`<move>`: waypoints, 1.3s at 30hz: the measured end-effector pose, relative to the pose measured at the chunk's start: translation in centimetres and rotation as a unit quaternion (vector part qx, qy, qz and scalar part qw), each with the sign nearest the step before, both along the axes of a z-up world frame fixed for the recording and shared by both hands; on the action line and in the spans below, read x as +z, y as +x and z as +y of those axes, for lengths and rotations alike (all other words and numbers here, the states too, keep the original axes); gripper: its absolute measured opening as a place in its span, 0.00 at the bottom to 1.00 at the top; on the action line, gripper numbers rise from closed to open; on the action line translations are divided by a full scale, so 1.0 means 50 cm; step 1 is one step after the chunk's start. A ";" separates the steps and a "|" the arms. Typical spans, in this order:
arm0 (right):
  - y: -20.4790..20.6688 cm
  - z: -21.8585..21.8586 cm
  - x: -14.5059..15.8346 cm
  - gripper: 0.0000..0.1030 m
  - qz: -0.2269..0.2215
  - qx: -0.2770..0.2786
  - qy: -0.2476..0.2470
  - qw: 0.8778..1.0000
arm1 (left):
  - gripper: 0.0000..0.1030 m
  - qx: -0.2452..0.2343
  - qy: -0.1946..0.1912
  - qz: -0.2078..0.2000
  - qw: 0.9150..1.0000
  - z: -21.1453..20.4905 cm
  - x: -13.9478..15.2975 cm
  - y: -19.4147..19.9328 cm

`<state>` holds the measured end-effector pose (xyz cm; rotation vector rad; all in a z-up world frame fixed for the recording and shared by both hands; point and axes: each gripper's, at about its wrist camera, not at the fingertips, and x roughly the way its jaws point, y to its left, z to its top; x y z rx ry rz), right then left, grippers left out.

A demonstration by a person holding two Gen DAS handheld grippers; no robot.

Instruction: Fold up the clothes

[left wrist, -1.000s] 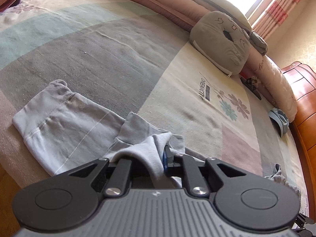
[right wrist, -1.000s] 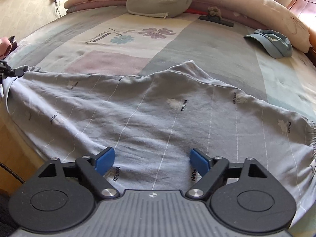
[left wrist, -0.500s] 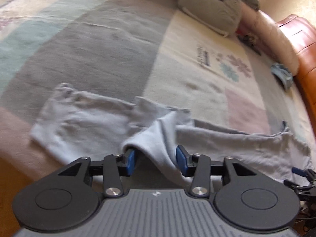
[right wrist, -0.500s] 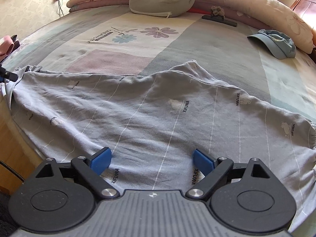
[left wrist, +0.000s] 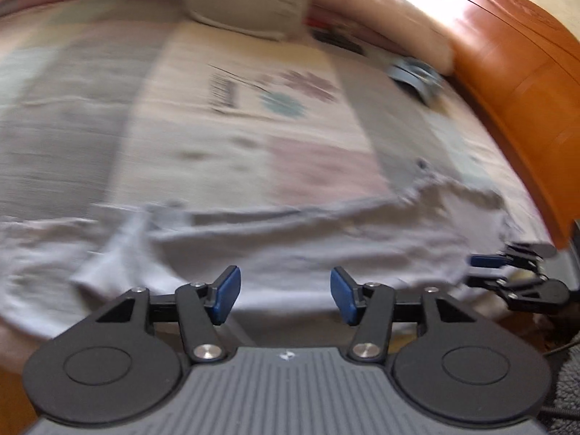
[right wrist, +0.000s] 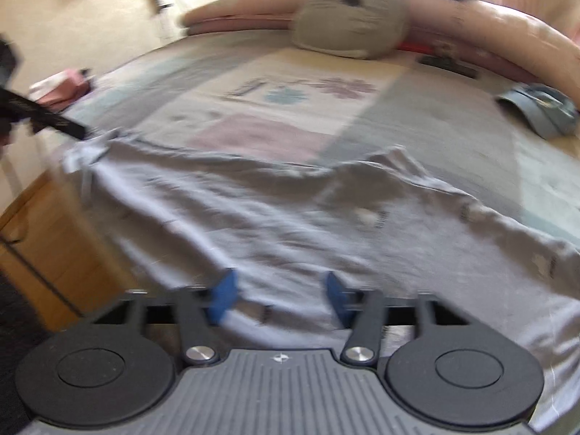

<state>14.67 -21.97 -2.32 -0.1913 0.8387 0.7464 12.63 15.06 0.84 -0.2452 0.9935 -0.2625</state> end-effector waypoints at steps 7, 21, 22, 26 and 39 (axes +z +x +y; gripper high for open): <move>-0.040 0.124 -0.005 0.31 -0.029 0.145 -0.010 0.989 | 0.47 -0.038 -0.003 0.008 0.999 -0.046 -0.043 -0.013; -0.054 0.329 -0.036 0.13 -0.081 0.291 -0.074 0.950 | 0.54 -0.023 0.005 -0.028 0.999 -0.022 -0.048 -0.028; -0.053 0.331 -0.035 0.08 -0.082 0.290 -0.078 0.950 | 0.55 -0.022 0.004 -0.028 0.999 -0.020 -0.050 -0.026; -0.044 0.328 -0.023 0.03 -0.055 0.292 -0.066 0.953 | 0.55 -0.022 0.008 -0.027 0.999 -0.016 -0.051 -0.021; 0.018 0.253 0.007 0.14 0.078 0.207 0.047 0.974 | 0.59 -0.068 -0.004 -0.033 0.997 -0.057 -0.050 0.031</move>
